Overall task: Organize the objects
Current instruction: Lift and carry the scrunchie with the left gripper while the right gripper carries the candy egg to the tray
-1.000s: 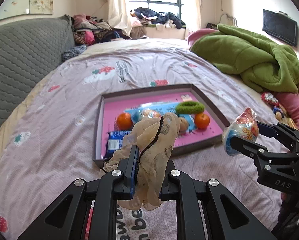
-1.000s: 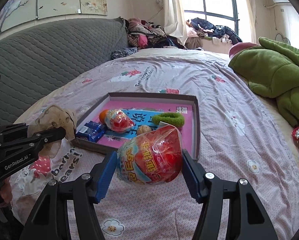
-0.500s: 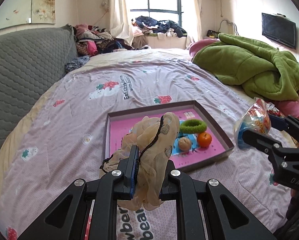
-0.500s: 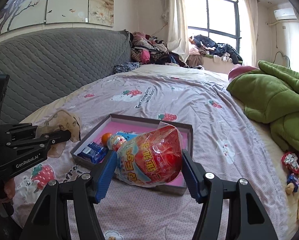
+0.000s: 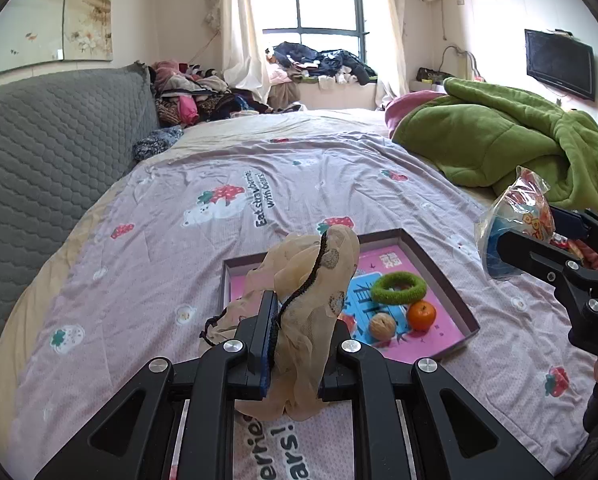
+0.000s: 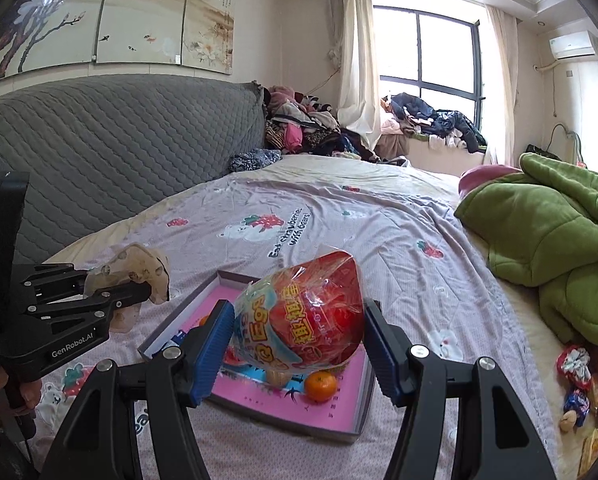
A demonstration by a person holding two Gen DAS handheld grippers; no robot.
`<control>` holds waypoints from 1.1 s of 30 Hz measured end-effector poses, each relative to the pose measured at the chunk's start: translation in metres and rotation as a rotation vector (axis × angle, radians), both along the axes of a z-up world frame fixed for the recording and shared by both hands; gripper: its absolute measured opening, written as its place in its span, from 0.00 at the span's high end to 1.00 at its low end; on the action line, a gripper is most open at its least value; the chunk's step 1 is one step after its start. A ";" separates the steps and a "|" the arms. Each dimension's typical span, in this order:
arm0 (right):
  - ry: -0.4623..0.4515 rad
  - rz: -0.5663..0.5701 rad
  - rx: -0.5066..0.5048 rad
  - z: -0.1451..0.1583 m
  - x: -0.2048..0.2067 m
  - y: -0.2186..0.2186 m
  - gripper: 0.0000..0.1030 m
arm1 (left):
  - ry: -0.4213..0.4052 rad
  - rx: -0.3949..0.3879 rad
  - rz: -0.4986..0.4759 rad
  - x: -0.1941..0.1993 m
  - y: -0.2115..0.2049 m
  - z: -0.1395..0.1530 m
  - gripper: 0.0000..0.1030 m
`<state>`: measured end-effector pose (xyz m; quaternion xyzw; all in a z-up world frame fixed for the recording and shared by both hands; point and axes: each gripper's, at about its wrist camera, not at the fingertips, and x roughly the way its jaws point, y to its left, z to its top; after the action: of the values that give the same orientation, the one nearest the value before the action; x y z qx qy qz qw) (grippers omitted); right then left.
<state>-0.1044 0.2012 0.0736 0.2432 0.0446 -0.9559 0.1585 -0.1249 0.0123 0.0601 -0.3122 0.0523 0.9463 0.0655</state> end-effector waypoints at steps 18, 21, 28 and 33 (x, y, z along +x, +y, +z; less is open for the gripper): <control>-0.026 0.013 0.011 -0.021 -0.042 -0.006 0.38 | -0.031 0.008 0.043 -0.062 -0.004 -0.019 0.85; -0.043 0.010 0.017 -0.029 -0.050 -0.007 0.38 | -0.044 0.005 0.046 -0.074 -0.005 -0.027 0.85; -0.142 0.010 0.064 -0.067 -0.071 -0.013 0.38 | -0.097 0.006 0.050 -0.103 -0.007 -0.057 0.85; -0.212 0.008 0.089 -0.091 -0.080 -0.015 0.38 | -0.137 0.021 0.050 -0.121 -0.009 -0.079 0.85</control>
<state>-0.1840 0.1865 -0.0176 0.3494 0.0712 -0.9213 0.1554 -0.2462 0.0035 -0.0188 -0.3767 0.0298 0.9246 0.0484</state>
